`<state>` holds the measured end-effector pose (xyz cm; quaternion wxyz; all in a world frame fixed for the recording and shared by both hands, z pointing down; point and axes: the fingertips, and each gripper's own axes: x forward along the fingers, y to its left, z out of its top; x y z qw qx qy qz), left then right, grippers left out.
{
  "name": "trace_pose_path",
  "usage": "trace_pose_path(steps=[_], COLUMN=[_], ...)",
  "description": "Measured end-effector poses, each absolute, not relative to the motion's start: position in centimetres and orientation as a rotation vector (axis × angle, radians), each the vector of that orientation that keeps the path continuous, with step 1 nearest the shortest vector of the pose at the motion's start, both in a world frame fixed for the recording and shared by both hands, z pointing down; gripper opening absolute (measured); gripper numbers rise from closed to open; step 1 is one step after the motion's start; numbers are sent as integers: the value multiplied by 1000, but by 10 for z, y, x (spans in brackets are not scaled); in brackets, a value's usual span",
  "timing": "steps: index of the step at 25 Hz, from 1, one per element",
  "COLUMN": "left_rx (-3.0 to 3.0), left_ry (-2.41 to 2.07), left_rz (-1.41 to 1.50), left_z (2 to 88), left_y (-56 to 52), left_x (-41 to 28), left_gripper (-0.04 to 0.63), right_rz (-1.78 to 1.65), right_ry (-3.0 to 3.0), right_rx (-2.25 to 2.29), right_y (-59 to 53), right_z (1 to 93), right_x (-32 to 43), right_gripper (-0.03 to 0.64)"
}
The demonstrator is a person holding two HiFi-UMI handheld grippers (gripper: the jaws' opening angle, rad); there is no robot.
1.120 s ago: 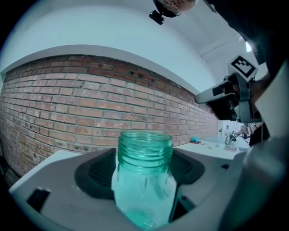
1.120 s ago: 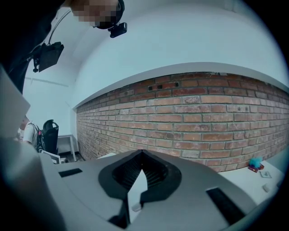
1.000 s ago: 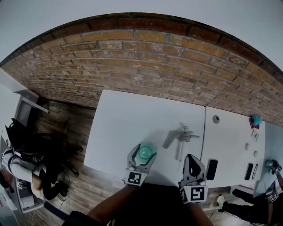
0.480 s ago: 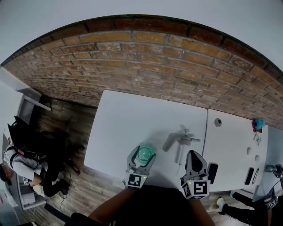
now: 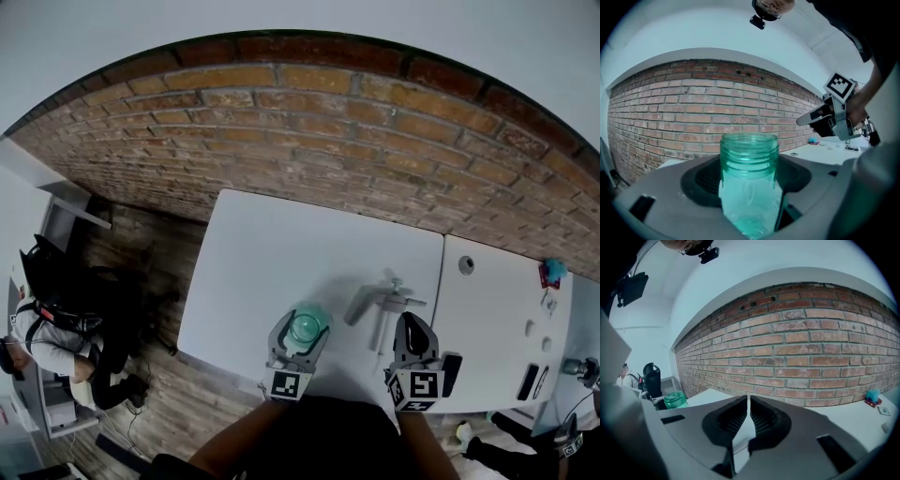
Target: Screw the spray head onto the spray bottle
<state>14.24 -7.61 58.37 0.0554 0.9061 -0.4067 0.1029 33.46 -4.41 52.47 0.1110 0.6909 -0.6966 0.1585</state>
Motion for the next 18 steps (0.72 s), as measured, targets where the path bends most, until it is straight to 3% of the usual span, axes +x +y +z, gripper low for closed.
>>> trace_pose_path(steps=[7,11,18], left_rx=[2722,2713,2701], left_ry=[-1239,-1243,-1241], left_rz=[309,332,327], left_z=[583,585,585], left_y=[-82,-84,-86], left_x=[146,147,149], left_gripper=[327,325,325], right_rz=[522,602,693], right_ry=[-1935,-1921,-1869], right_rx=[2049,2023,1999], right_y=[-53,-61,-77], right_z=[553,571,598], right_x=[355,360,367], right_gripper=[5,74,77])
